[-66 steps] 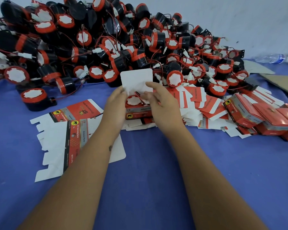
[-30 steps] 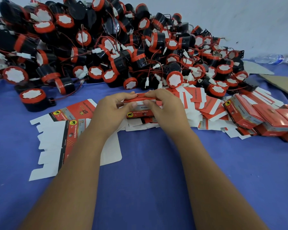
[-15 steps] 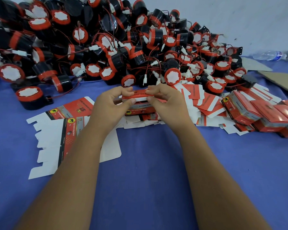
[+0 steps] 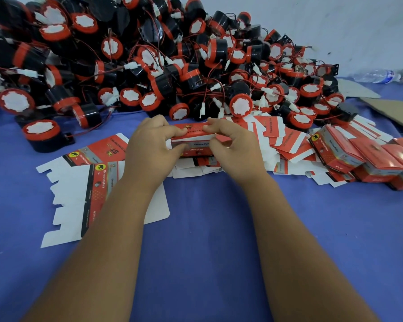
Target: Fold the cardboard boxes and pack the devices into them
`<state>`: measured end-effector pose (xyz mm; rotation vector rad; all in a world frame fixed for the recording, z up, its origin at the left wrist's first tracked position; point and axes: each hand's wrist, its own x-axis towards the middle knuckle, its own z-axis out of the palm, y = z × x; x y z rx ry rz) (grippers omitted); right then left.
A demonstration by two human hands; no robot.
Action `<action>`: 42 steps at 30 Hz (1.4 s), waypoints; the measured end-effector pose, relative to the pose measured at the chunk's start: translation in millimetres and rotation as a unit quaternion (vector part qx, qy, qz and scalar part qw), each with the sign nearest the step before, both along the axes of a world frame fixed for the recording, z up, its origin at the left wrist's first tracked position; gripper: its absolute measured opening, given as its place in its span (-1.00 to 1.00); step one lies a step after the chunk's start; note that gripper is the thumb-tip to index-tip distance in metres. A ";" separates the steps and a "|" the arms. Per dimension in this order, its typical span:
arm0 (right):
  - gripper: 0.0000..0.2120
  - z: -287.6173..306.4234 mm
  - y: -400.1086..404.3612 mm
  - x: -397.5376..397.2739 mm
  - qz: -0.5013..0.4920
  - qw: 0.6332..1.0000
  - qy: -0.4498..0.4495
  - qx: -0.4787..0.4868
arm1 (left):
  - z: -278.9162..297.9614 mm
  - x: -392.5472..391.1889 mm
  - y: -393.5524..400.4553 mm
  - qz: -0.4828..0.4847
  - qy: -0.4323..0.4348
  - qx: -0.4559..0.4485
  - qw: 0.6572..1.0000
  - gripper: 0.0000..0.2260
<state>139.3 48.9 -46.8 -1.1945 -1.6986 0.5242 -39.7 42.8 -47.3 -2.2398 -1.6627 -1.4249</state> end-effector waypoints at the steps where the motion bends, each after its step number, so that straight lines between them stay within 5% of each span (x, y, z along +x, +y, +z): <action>1: -0.69 0.0 -0.6 0.1 -0.002 1.000 -0.013 0.006 | 0.2 1.1 -1.3 -0.009 0.011 0.008 1.000 -0.73; 15: -0.69 -3.4 0.5 -4.6 -0.046 0.988 -0.123 0.080 | -1.5 15.3 -2.9 0.004 0.048 0.036 0.998 -0.76; 25: -0.96 -1.6 1.0 -14.5 -0.051 0.978 -0.187 0.077 | 2.3 23.3 -9.5 0.042 0.072 0.009 0.996 -0.81; 28: -0.83 -0.3 1.5 -17.9 -0.029 0.977 -0.201 0.062 | 2.3 21.9 -13.0 0.034 0.064 0.002 0.997 -0.75; 35: -0.63 10.6 -3.9 -1.6 -0.040 0.995 -0.043 0.080 | 1.8 20.4 -7.8 -0.021 0.019 0.030 0.999 -0.72; 42: -0.68 24.9 -9.1 58.1 -0.321 0.923 0.168 0.131 | 4.2 25.3 -5.6 -0.032 0.022 -0.017 0.999 -0.72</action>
